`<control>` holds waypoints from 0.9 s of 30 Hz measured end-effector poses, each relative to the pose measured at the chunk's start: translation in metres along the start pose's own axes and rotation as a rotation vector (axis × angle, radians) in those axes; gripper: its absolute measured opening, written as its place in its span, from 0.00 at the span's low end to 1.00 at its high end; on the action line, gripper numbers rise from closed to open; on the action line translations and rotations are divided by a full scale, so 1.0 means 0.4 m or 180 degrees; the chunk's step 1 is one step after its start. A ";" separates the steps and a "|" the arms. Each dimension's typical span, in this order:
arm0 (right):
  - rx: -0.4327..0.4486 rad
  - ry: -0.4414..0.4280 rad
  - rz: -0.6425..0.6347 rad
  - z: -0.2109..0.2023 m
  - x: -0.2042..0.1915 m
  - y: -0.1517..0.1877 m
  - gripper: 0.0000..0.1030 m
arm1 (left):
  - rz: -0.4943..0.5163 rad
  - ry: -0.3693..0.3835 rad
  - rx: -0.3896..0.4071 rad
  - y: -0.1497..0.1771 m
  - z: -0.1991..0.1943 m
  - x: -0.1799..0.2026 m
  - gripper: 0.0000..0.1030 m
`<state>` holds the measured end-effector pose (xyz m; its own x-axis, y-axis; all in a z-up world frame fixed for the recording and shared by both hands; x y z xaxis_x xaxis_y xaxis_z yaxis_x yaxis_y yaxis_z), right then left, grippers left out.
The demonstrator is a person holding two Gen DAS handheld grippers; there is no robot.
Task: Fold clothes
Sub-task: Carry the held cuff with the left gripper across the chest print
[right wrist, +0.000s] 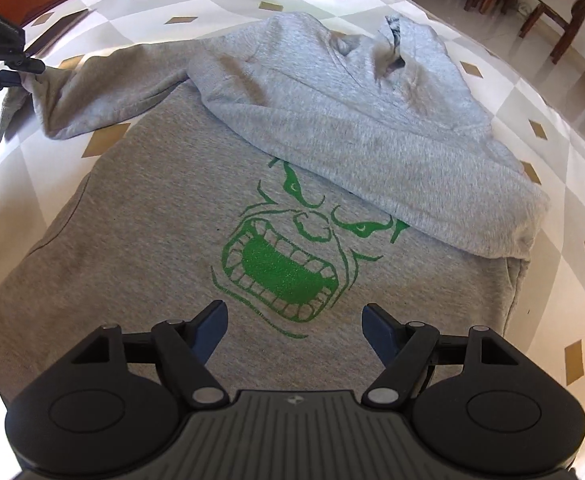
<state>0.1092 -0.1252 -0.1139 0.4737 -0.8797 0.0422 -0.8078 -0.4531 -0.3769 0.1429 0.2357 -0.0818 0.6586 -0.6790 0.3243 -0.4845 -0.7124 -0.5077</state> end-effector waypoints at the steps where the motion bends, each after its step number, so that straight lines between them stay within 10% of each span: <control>1: -0.0019 -0.0037 0.0047 0.001 0.002 -0.003 0.71 | 0.0069 0.0062 -0.0023 0.011 -0.001 0.030 0.14; 11: 0.0097 -0.0067 0.0046 -0.010 0.007 -0.026 0.71 | 0.1146 0.0797 -0.0582 0.214 -0.033 0.366 0.21; 18: 0.0242 -0.0269 0.0152 -0.016 0.002 -0.053 0.71 | 0.1482 0.1050 -0.0659 0.202 -0.110 0.434 0.51; 27: 0.0643 -0.0591 -0.0006 -0.019 -0.075 -0.128 0.71 | 0.1219 0.0631 -0.0417 0.110 -0.077 0.343 0.71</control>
<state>0.1336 -0.0768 -0.0887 0.5463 -0.8289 -0.1202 -0.7294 -0.4003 -0.5547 0.1944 0.1057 -0.0350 0.3007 -0.9099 0.2858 -0.7492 -0.4108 -0.5196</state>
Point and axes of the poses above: each gripper's, at about its wrist camera, not at the fingertips, and z roughly the way its jaws point, x to its right, y to its underside, the point moved 8 cm from there along z, roughly the way its jaws point, and after that the axes turned 3 degrees about -y, right-handed, at the moved point
